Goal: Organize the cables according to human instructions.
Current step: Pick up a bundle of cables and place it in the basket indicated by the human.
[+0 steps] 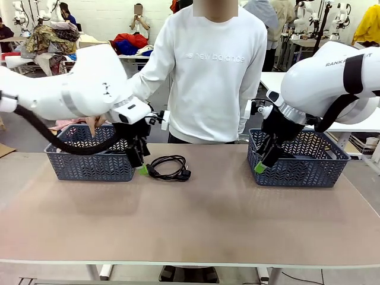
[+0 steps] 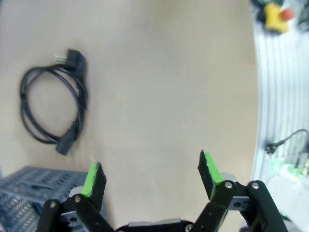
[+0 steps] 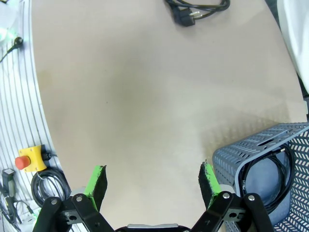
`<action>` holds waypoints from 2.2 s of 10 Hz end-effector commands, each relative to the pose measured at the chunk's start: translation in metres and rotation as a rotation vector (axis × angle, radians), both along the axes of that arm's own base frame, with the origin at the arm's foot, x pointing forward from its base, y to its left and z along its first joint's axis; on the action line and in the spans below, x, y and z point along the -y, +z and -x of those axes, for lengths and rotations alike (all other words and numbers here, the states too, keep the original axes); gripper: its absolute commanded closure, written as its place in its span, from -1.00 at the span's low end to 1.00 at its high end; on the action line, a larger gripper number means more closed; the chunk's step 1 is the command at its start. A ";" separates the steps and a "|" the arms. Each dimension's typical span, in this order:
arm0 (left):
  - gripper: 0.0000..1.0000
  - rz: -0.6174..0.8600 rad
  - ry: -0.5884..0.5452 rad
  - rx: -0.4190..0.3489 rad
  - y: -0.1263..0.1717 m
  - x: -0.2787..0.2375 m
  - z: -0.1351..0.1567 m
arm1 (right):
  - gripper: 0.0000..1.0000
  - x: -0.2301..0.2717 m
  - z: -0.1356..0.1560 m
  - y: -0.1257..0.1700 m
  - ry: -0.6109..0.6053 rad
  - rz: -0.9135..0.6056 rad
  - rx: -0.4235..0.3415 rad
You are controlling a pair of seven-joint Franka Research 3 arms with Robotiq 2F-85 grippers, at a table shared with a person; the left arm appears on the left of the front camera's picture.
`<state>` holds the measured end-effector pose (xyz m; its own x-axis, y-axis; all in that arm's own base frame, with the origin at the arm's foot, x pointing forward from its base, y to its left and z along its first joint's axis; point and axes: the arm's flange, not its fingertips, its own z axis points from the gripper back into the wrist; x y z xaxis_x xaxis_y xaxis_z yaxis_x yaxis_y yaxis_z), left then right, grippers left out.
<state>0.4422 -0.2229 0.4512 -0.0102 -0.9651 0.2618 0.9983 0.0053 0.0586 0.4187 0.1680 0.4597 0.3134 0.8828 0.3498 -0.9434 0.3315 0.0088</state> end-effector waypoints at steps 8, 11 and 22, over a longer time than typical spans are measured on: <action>-1.00 -0.214 -0.083 0.065 -0.061 0.077 -0.064 | -1.00 -0.001 -0.001 0.004 0.000 0.000 -0.002; -1.00 -0.199 -0.102 0.046 -0.064 0.076 -0.063 | -1.00 -0.001 -0.001 0.004 0.000 0.000 -0.002; -1.00 -0.236 -0.153 0.026 -0.099 0.077 -0.120 | -1.00 -0.001 -0.001 0.004 0.000 0.000 -0.002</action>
<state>0.5536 -0.2968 0.3502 -0.1372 -0.9897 0.0400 0.9882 -0.1340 0.0742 0.4188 0.1682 0.4602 0.3127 0.8828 0.3505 -0.9437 0.3307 0.0089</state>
